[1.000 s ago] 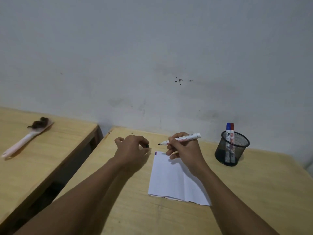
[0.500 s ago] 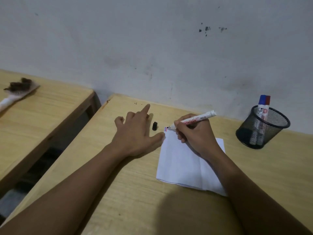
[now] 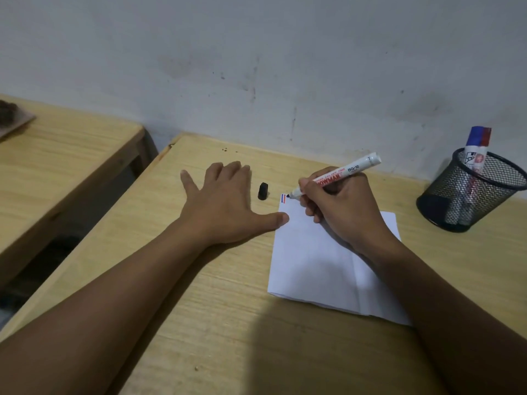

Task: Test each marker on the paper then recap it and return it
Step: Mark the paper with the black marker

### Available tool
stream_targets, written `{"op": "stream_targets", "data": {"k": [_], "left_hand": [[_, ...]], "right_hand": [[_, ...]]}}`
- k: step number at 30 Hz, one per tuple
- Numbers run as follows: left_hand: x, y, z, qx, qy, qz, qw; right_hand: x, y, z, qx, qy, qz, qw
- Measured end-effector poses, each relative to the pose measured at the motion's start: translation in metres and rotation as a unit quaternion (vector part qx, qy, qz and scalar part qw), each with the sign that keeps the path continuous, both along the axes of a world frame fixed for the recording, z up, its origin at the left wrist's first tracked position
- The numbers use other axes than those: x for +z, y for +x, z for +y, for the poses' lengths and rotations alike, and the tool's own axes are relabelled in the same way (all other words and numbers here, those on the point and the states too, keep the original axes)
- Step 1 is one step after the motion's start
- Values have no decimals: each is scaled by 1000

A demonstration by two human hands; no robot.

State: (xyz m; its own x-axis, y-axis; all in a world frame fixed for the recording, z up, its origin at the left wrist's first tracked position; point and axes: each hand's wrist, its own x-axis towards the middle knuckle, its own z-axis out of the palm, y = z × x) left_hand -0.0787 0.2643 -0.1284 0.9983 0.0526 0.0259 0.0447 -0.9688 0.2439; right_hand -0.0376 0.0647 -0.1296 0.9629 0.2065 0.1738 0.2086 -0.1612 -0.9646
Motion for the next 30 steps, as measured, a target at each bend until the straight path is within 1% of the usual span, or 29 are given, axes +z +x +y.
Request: {"op": "stream_targets", "data": {"k": [2,4,14,30], "left_hand": [[-2,-2,-1,-13,51,28,998],[-3,-2,-2,-16,71,48,996],[-4,1,-1,-18,82,63,994],[-5,2,0,-19,74,62,995]], "right_hand": [[0,0,0,0,3,0,1000],[-1,1,1,-2,2,2,1000],[-1,1,0,6,-24,-4,1000],[4,0,-1,27,-9,7,1000]]}}
